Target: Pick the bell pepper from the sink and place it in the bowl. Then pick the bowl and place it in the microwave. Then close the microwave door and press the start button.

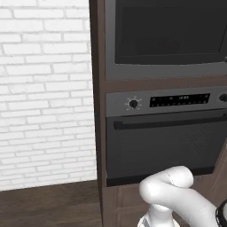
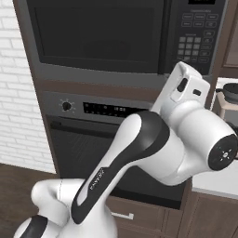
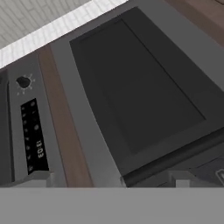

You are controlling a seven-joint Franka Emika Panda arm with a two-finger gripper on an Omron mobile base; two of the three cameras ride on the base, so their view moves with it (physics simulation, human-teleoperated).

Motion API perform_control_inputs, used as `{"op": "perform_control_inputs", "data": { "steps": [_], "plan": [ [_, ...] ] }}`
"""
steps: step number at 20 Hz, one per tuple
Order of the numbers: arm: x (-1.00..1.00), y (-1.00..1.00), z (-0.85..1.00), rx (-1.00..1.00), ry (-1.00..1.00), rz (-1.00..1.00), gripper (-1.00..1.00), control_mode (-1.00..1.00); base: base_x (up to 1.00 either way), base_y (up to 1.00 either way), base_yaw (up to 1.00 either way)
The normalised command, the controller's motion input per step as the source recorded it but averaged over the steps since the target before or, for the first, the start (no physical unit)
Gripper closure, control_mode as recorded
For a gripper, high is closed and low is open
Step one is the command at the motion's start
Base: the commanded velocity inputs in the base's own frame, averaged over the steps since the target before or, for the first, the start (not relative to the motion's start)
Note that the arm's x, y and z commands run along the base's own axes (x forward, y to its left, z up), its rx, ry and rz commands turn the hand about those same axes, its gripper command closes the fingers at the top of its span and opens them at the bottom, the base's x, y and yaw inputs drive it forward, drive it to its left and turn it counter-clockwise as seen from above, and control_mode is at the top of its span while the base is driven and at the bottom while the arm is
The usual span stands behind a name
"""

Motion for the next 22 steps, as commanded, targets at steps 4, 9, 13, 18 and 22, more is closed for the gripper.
{"op": "perform_control_inputs", "data": {
  "steps": [4, 9, 13, 18, 22],
  "plan": [
    [0.14, -0.38, 0.00, 0.00, 0.00, -0.01, -1.00, -1.00, 0.00, 0.00, 0.00],
    [0.39, -0.09, -0.15, 0.00, 0.01, 0.00, -1.00, -1.00, 0.00, 0.00, 0.00],
    [0.54, 0.05, -0.23, 0.00, 0.05, 0.00, -1.00, -1.00, 0.00, 0.00, 0.00],
    [0.42, 0.00, -0.05, 0.00, 0.01, 0.00, -1.00, -1.00, 0.00, 0.00, 0.00],
    [0.37, -0.01, 0.00, 0.00, 0.00, 0.00, -1.00, -1.00, 0.00, 0.00, 0.00]
  ]
}}
